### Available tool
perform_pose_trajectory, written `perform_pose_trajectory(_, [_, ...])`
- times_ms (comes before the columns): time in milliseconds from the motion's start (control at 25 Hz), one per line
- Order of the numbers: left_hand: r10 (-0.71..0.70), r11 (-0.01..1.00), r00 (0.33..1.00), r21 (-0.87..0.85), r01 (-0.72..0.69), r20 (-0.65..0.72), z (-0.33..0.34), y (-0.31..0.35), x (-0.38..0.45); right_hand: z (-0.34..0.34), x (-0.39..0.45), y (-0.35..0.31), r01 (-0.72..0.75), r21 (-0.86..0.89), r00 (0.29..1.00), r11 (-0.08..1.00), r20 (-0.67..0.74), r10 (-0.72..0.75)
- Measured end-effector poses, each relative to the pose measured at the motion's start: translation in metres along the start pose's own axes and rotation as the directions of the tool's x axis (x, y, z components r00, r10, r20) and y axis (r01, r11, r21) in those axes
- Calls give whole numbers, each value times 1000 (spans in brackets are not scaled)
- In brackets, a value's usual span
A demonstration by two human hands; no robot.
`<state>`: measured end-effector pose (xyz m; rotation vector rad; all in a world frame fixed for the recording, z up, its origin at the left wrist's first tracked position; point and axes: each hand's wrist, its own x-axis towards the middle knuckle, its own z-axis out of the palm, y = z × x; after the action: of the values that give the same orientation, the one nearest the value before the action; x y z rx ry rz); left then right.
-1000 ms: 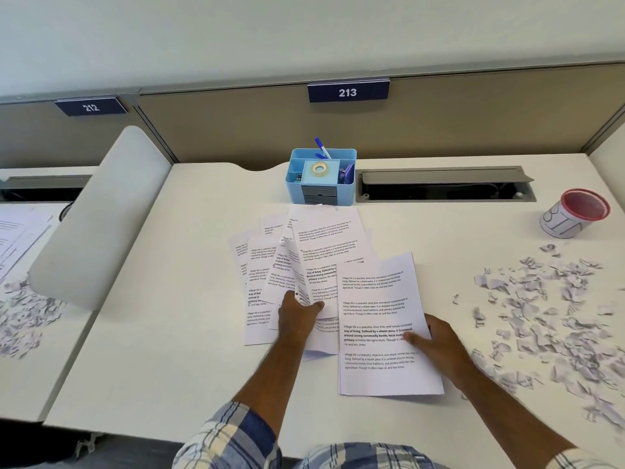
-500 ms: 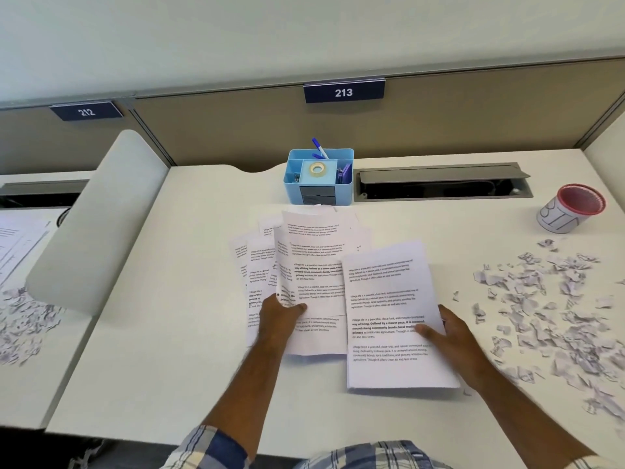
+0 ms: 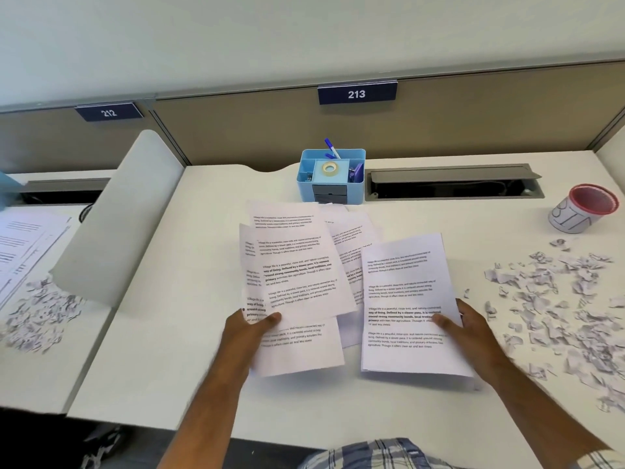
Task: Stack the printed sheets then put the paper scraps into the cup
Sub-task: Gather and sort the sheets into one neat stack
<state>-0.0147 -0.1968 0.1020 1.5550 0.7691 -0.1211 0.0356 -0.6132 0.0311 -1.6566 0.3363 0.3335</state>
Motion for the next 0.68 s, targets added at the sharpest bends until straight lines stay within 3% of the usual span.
perform_pose_trajectory(440, [56,997,957,-62,-40,284,25,10,-26,79,-22,-33,59,51,983,997,170,-67])
perform_pose_trajectory(680, [32,999,941,20,-41,338,31,16,-33,95,-38,-53,37,199,996,979,78,-53])
